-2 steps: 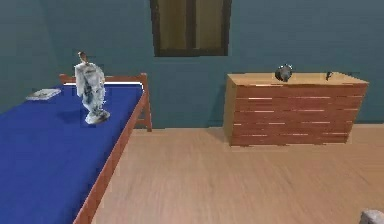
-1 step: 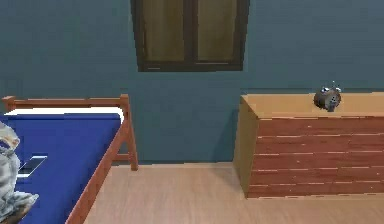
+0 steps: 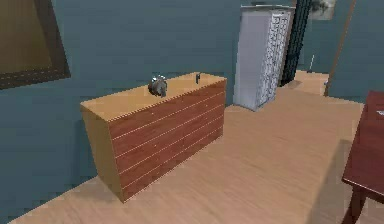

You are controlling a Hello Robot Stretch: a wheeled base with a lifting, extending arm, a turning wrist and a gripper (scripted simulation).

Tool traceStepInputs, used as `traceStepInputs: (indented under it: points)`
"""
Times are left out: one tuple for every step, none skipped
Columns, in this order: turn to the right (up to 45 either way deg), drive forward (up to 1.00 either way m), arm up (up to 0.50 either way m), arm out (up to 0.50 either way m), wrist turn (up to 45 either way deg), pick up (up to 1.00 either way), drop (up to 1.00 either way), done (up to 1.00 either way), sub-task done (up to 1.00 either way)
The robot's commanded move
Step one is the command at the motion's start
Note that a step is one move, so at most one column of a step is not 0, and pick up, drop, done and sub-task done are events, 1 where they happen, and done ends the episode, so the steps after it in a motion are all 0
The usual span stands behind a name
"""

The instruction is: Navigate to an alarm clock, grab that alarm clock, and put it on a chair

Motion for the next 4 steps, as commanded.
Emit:
traceStepInputs:
  points:
    - [18.0, 0.00, 0.00, 0.00, 0.0, 0.00, 0.00, 0.00, 0.00]
    - [0.0, 0.95, 0.00, 0.00, 0.0, 0.00, 0.00, 0.00, 0.00]
    - [3.0, 0.00, 0.00, 0.00, 0.0, 0.00, 0.00, 0.00, 0.00]
    - [0.0, 1.00, 0.00, 0.00, 0.0, 0.00, 0.00, 0.00, 0.00]
